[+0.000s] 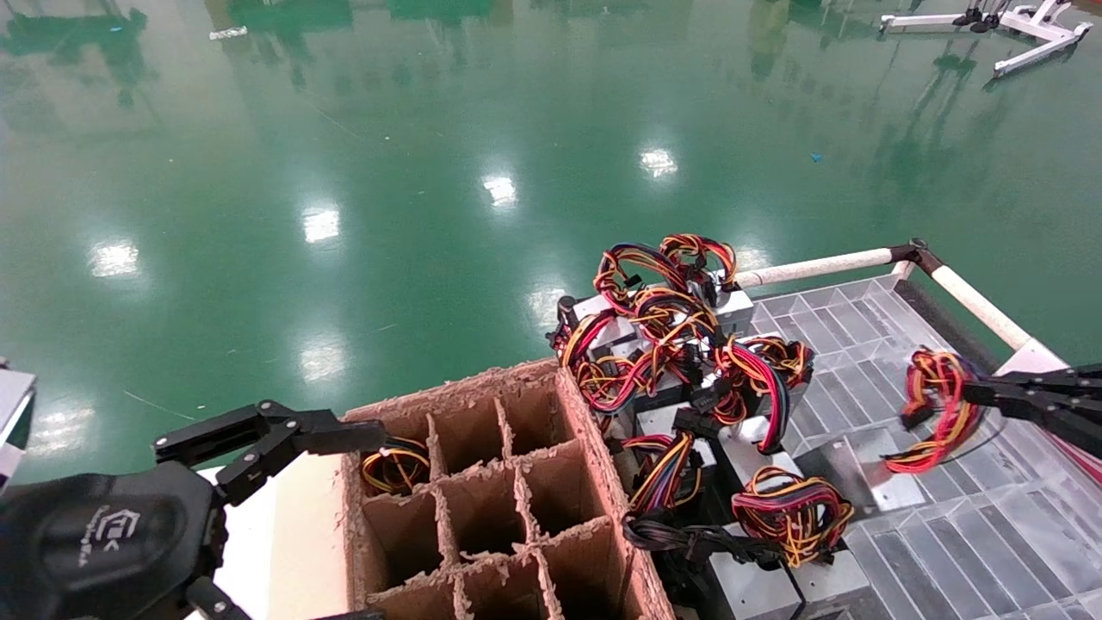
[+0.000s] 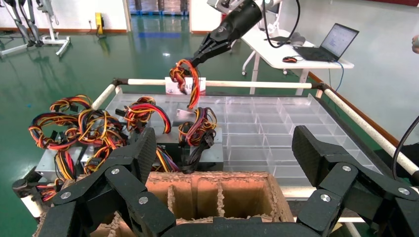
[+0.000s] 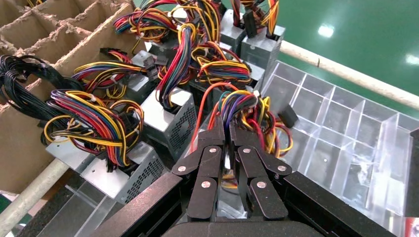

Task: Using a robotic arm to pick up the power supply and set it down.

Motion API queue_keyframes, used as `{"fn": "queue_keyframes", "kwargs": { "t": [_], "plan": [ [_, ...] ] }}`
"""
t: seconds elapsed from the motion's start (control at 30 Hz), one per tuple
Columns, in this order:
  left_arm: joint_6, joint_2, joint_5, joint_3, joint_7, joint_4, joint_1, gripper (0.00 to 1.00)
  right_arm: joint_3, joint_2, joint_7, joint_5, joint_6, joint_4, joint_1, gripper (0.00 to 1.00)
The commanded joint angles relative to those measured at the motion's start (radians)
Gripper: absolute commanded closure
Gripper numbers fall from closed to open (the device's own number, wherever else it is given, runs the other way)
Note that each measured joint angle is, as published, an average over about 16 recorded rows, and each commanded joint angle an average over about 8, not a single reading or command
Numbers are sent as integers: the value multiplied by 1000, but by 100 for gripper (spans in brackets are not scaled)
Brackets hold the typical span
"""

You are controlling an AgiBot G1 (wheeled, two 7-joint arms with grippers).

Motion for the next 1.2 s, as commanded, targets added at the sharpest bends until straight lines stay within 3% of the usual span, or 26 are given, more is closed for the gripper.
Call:
{"fn": "queue_keyframes", "kwargs": {
  "t": [0.03,0.07,0.1,0.33,0.83,1.03,1.2],
  "plan": [
    [0,0,0,0,0,0,0,0,-5,10,10,5,0,14,-4,100],
    [0,0,0,0,0,0,0,0,-6,8,14,9,1,15,-7,98],
    [0,0,0,0,0,0,0,0,-6,5,18,14,3,14,-10,88],
    [0,0,0,0,0,0,0,0,-5,-24,30,37,16,1,-29,2],
    [0,0,0,0,0,0,0,0,-3,-24,29,41,18,5,-26,0],
    [0,0,0,0,0,0,0,0,2,-19,34,51,8,51,-19,0],
    [-1,0,0,0,0,1,0,0,31,-26,53,73,12,107,-68,0]
  ]
}}
